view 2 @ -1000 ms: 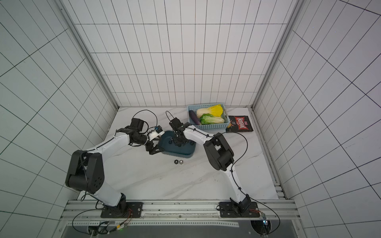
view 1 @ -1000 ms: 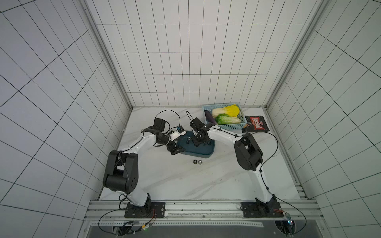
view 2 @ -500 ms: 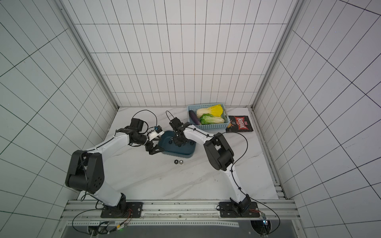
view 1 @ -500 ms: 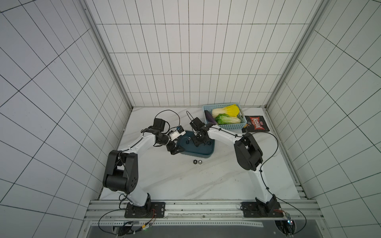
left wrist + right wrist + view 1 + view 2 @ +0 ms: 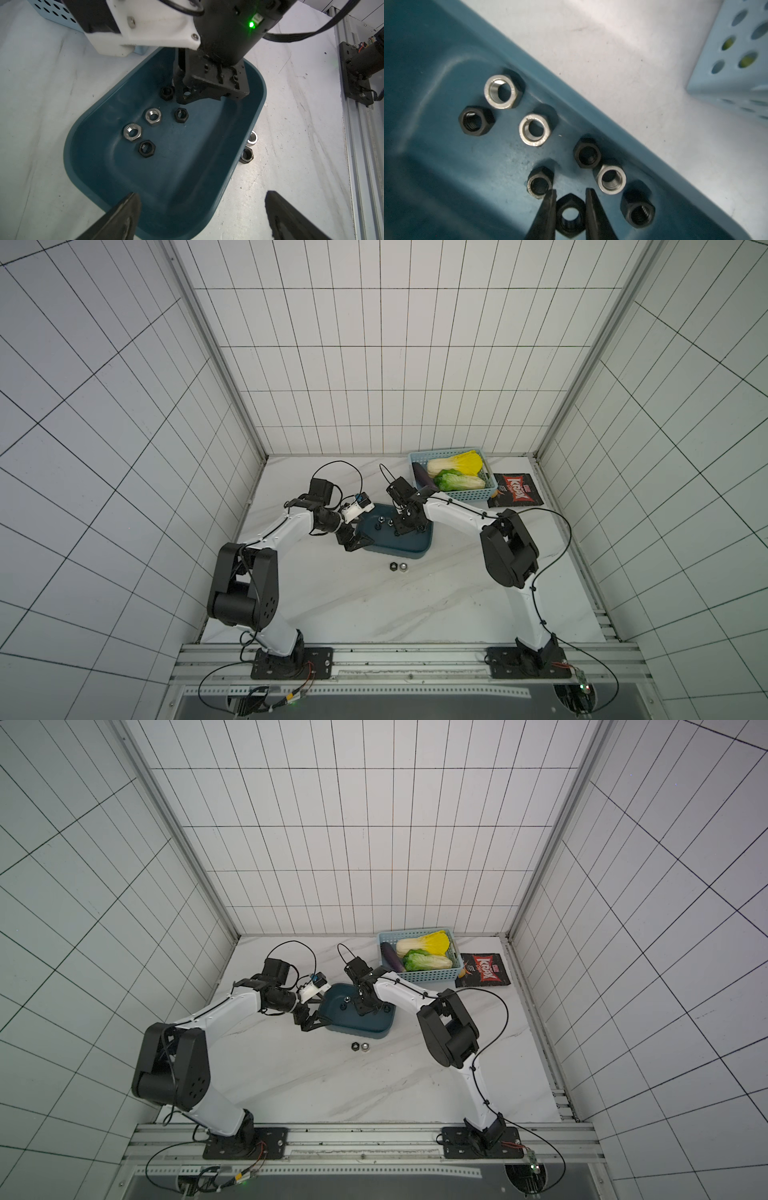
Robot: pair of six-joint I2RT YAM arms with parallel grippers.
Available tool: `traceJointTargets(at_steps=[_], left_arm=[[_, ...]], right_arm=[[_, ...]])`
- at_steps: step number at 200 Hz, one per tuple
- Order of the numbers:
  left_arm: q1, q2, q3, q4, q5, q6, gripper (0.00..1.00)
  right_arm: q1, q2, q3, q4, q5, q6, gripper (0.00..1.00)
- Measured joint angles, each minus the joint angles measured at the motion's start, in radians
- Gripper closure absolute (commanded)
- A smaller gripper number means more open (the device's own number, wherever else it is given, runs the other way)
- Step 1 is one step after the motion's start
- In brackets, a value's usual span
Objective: Put the nuts on the desktop into the storage box
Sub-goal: Place the nut in the storage box.
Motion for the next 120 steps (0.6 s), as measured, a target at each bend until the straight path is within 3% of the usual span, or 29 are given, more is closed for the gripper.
traceJointTargets(at_steps=[120], left_arm=[[0.0, 0.0, -0.003, 0.003, 0.003, -0.001, 0.03]], right_arm=[[0.0, 0.0, -0.053, 0.005, 0.014, 0.013, 0.78]])
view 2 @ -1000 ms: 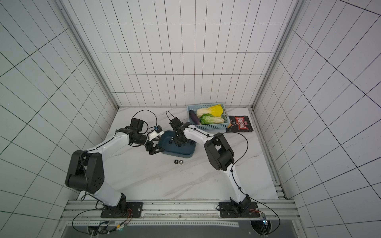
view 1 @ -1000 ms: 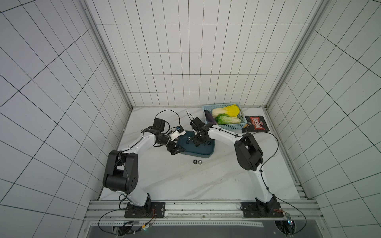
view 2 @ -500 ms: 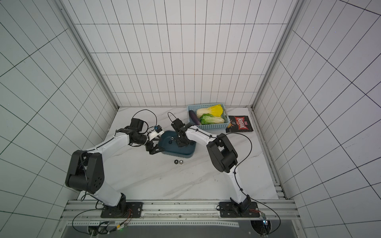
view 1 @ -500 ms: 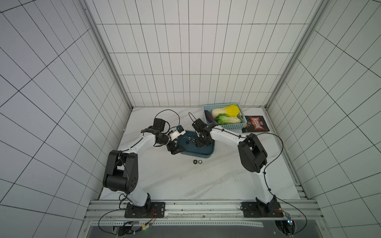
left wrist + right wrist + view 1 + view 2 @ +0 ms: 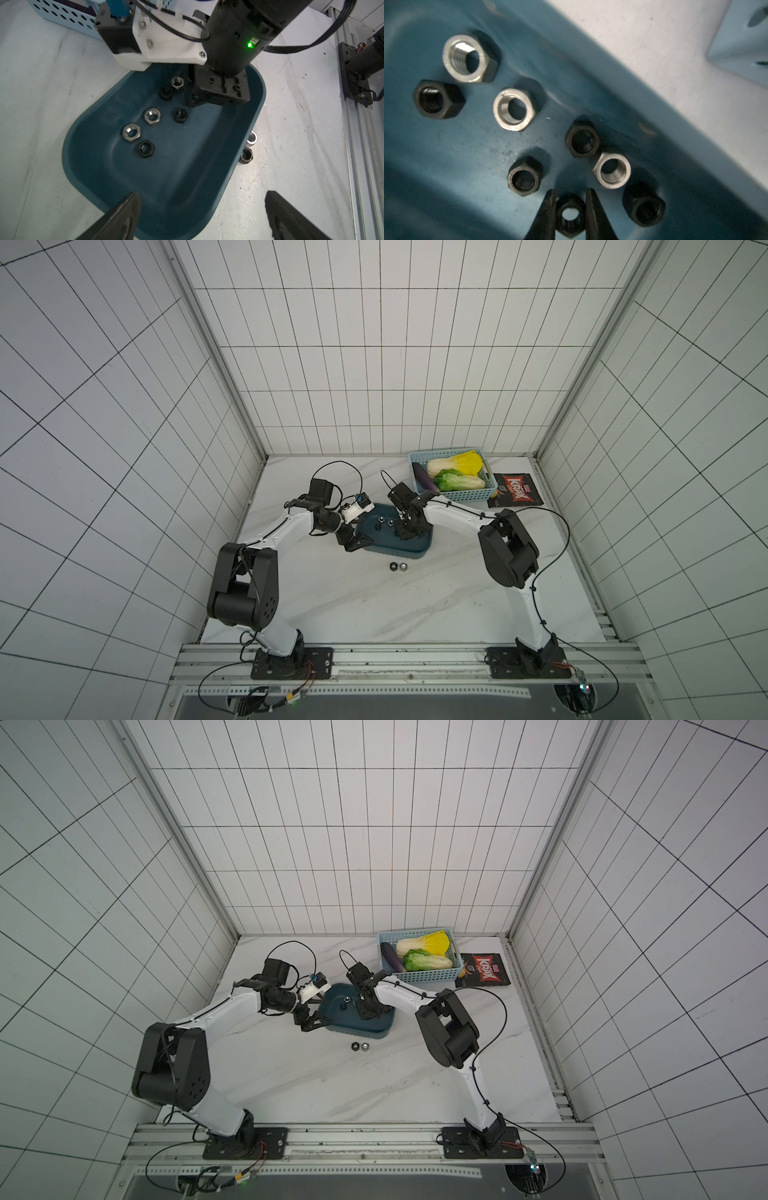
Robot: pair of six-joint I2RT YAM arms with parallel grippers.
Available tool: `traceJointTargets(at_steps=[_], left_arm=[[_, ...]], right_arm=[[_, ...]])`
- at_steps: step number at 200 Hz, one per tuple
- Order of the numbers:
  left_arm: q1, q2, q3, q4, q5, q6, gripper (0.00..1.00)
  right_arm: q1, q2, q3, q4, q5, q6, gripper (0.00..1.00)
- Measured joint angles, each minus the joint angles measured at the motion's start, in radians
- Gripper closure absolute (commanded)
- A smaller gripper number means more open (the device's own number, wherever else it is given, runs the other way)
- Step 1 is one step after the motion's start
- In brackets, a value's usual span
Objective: Put the nuts on the desktop into the storage box
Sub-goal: Place the nut in the storage box.
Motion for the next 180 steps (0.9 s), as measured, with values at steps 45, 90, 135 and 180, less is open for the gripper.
traceJointTargets(at_steps=[45, 90, 135, 180], left_arm=[[0.0, 0.0, 0.0, 0.0, 0.0, -0.001, 0.02], [0.0, 0.0, -0.001, 0.001, 0.0, -0.001, 0.03], [0.0, -0.002, -0.006, 0.002, 0.0, -0.006, 0.03], [-0.005, -0.063, -0.038, 0.0, 0.0, -0.003, 0.02]], right_arm=[[0.0, 0.001, -0.003, -0.007, 0.047, 0.011, 0.73], [0.0, 0.001, -0.003, -0.009, 0.057, 0.018, 0.65], [0.0, 0.001, -0.003, -0.01, 0.055, 0.019, 0.63], [0.0, -0.047, -0.003, -0.015, 0.042, 0.026, 0.6]])
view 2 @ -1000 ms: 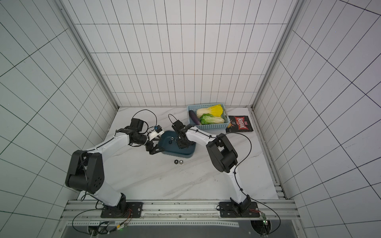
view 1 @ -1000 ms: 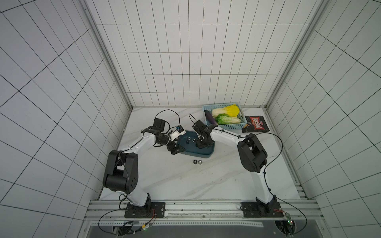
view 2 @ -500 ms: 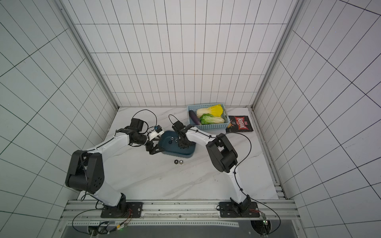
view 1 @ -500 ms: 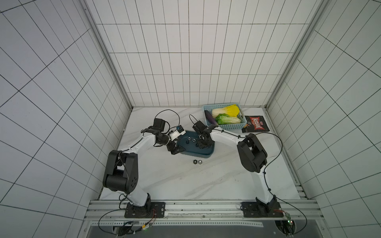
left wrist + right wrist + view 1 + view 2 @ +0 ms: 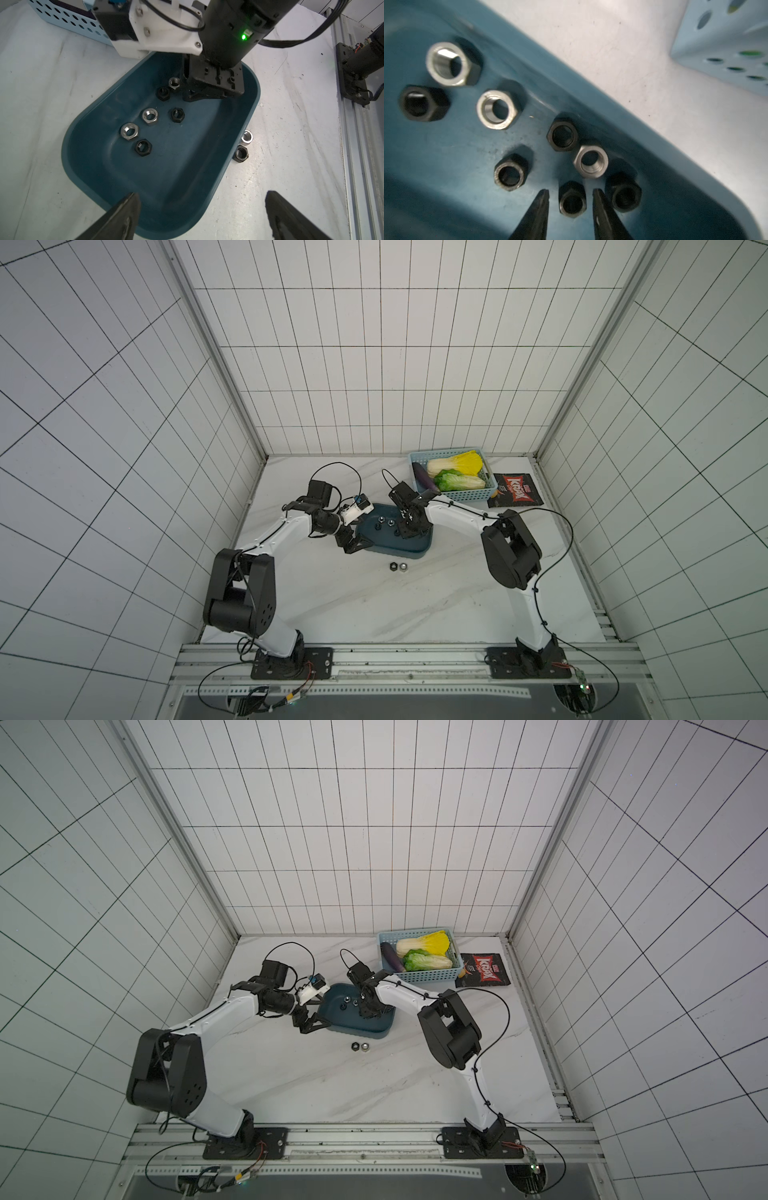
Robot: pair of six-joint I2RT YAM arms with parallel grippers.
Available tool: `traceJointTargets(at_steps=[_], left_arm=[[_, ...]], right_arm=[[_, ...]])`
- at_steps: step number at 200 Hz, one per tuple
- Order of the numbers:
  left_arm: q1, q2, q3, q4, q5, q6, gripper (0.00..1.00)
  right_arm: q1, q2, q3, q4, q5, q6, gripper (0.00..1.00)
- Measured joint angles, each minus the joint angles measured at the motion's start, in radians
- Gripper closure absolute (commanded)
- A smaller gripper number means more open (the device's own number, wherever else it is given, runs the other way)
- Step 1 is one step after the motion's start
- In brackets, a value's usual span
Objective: Put the nuts on the desktop into the storage box
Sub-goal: Place the nut in the storage box.
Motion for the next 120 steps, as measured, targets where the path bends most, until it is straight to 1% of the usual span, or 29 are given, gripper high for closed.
traceJointTargets(at_steps=[32, 59, 74, 90, 96, 100, 101, 120], left_arm=[[-0.01, -0.064, -0.029, -0.007, -0.003, 0.014, 0.02], [-0.031, -0.104, -0.032, -0.028, -0.015, 0.026, 0.02], [-0.048, -0.125, -0.034, -0.037, -0.022, 0.03, 0.02], [-0.068, -0.15, -0.035, -0.05, -0.03, 0.031, 0.02], [-0.077, -0.158, -0.035, -0.052, -0.034, 0.031, 0.02], [-0.085, -0.164, -0.035, -0.053, -0.036, 0.031, 0.02], [-0.086, -0.165, -0.035, -0.053, -0.037, 0.031, 0.02], [-0.122, -0.184, -0.035, -0.058, -0.05, 0.03, 0.02]], right_arm=[[0.0, -0.118, -0.013, 0.002, -0.009, 0.011, 0.54], [0.0, -0.233, -0.066, 0.004, -0.019, 0.02, 0.47], [0.0, -0.291, -0.108, 0.005, -0.028, 0.027, 0.37], [0.001, -0.357, -0.164, 0.004, -0.036, 0.032, 0.24], [0.001, -0.382, -0.186, 0.005, -0.037, 0.033, 0.16], [0.001, -0.399, -0.2, 0.005, -0.039, 0.036, 0.03], [0.001, -0.405, -0.205, 0.005, -0.039, 0.038, 0.01], [0.003, -0.493, -0.269, 0.002, -0.041, 0.036, 0.0]])
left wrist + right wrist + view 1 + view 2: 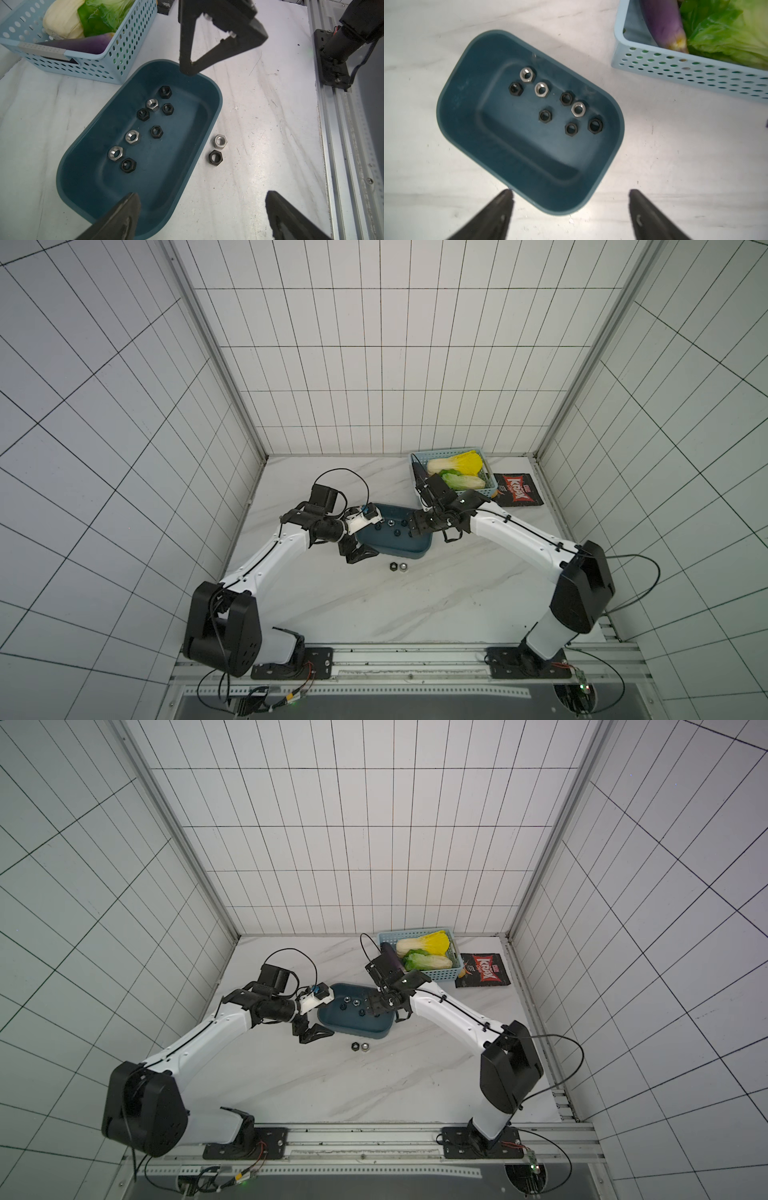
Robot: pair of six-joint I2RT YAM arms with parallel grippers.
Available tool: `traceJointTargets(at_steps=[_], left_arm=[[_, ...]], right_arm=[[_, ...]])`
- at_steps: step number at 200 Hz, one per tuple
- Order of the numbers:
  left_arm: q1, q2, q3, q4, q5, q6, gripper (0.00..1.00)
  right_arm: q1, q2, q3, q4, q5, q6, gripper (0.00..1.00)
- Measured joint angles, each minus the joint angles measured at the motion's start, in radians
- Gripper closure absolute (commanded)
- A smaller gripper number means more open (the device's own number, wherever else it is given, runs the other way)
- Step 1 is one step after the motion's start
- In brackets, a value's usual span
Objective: Put the nuts on the desktop into the storage box
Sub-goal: Place the nut in the storage box, then pick up the nut from the center of the board.
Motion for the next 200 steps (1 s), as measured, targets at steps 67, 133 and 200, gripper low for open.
traceJointTargets(at_steps=[67, 133, 200], left_arm=[[-0.141, 0.011, 0.0, -0.001, -0.07, 0.01, 0.02], [-0.315, 0.083, 0.0, -0.008, -0.211, 0.1, 0.05], [-0.392, 0.174, -0.001, -0.008, -0.334, 0.155, 0.11]], right_arm=[[0.018, -0.386, -0.283, 0.026, -0.026, -0.035, 0.0], [0.053, -0.752, -0.666, 0.159, -0.133, -0.146, 0.01], [0.097, -1.044, -0.994, 0.377, -0.302, -0.288, 0.01]])
